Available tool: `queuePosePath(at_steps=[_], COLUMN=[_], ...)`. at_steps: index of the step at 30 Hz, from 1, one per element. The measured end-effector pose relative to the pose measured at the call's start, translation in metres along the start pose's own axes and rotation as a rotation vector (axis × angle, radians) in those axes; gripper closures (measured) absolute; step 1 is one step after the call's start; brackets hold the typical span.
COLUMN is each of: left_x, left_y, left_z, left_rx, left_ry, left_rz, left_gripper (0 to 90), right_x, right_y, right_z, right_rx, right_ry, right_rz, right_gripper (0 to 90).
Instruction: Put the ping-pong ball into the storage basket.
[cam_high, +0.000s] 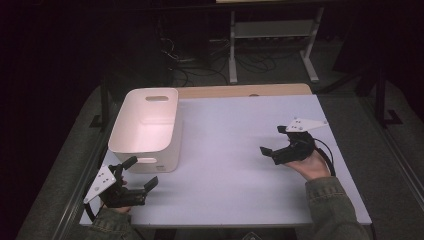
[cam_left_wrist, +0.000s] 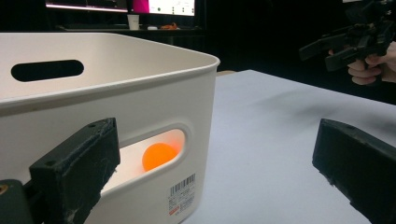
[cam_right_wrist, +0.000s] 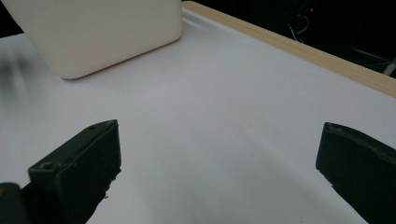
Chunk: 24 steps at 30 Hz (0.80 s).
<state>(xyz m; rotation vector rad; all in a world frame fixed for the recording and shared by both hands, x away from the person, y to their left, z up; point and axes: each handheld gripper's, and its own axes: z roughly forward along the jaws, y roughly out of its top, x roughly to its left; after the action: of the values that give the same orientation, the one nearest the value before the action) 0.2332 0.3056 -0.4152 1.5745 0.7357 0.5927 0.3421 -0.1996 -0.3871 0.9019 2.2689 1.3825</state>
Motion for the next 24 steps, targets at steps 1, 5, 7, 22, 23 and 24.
queuePosePath(at_steps=[1, 5, 7, 22, 23, 24], left_x=[0.000, 0.000, 0.000, 0.000, 0.000, 0.000], left_y=[0.000, 0.000, 0.000, 0.000, 0.000, 0.000], left_z=[0.000, 0.000, 0.000, 0.000, 0.000, 0.000], left_rx=[-0.001, 0.001, 0.004, 0.005, 0.004, 0.004], left_ry=[0.001, 0.003, 0.005, 0.010, 0.010, 0.010], left_rz=[0.000, 0.001, -0.001, 0.002, 0.002, 0.002], left_gripper=[0.2, 0.2, 0.2, 0.2, 0.2, 0.2], right_x=[0.000, 0.001, 0.001, 0.003, 0.004, 0.004], right_y=[-0.001, -0.008, -0.011, -0.033, -0.035, -0.037], right_z=[-0.001, -0.006, -0.008, -0.033, -0.036, -0.037], right_rx=[-0.003, -0.015, -0.016, -0.095, -0.104, -0.113], right_ry=[-0.002, -0.022, -0.031, -0.079, -0.083, -0.083], right_rz=[0.006, 0.015, 0.021, 0.061, 0.065, 0.067], right_gripper=[0.0, 0.0, 0.0, 0.0, 0.0, 0.0])
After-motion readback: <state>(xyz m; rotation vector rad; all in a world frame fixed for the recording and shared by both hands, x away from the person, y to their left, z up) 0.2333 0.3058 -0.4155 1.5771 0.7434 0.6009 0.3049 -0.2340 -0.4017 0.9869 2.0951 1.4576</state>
